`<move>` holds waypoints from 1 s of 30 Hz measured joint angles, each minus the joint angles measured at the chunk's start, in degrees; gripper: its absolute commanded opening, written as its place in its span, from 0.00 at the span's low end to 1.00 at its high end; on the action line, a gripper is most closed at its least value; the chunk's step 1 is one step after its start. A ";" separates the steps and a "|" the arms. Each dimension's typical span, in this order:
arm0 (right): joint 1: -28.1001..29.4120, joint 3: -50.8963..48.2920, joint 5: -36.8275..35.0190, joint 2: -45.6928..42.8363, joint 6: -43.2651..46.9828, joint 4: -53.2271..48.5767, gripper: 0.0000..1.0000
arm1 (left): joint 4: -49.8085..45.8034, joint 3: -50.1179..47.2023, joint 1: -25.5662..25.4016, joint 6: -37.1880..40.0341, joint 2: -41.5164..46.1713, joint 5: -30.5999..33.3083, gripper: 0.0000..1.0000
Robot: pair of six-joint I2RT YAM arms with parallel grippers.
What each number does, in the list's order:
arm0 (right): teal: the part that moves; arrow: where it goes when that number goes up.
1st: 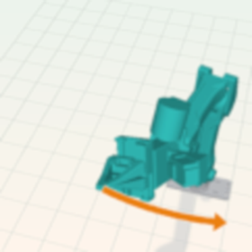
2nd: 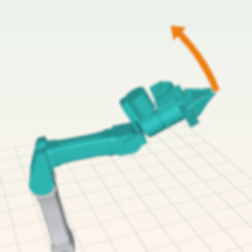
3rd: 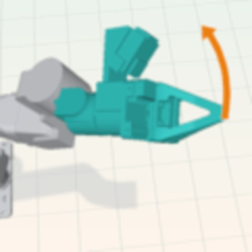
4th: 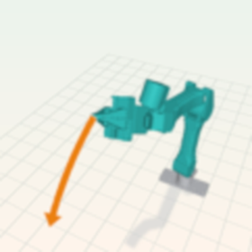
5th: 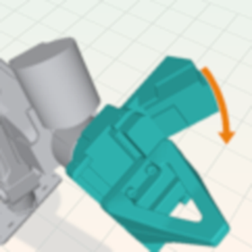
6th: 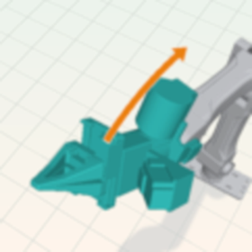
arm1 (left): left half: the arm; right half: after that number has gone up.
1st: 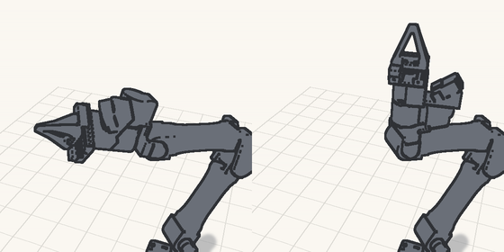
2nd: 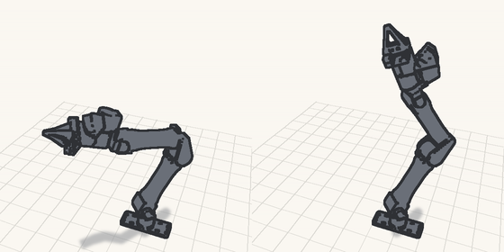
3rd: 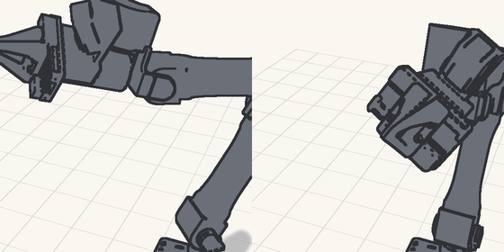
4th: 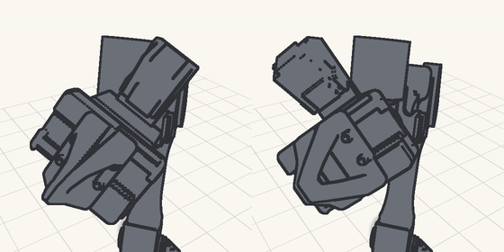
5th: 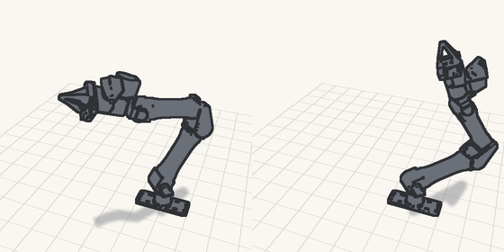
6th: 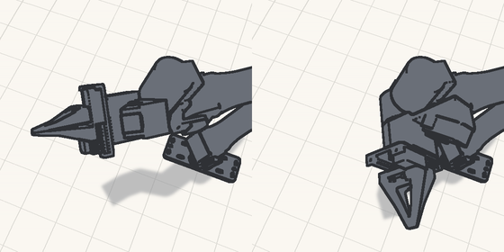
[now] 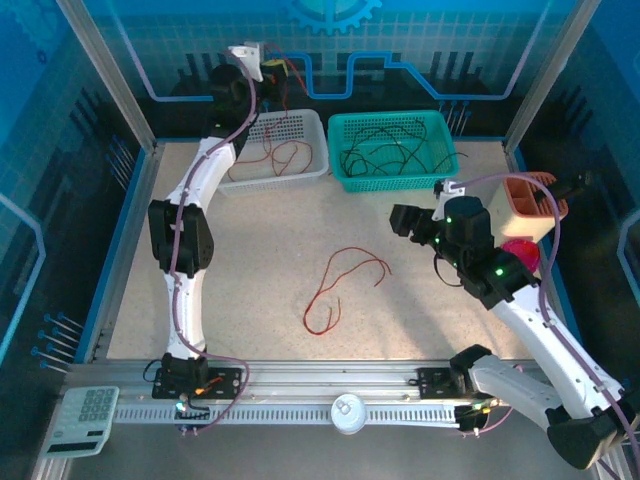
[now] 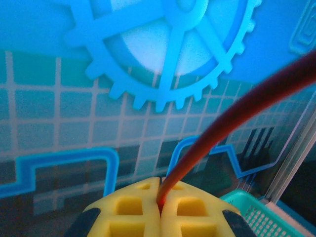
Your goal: Untangle the cables
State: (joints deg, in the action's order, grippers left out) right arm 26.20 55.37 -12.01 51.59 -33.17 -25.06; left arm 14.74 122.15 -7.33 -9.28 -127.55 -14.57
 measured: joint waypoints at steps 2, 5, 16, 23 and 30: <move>0.00 -0.28 0.13 0.22 -0.02 -0.02 0.80 | -2.54 -2.19 0.02 1.73 0.09 1.36 0.00; -0.02 -0.31 0.66 0.76 -0.02 0.09 0.80 | -9.22 -5.09 0.24 5.16 0.07 4.28 0.00; 0.63 -0.31 1.99 1.81 -0.02 0.22 0.80 | -33.14 1.33 1.25 15.93 -6.10 19.34 0.00; 1.79 -0.31 1.95 2.91 -0.02 0.35 0.80 | -39.63 -0.37 1.25 19.28 -7.54 29.73 0.00; 2.80 -0.28 1.95 4.22 -0.02 0.74 0.80 | -42.14 -2.03 1.62 20.63 -7.54 34.93 0.98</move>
State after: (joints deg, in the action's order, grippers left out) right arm 28.99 55.09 -10.07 55.81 -33.19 -24.32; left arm -27.40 120.11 -5.72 11.35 -135.09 20.36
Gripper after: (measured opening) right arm 0.798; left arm 0.649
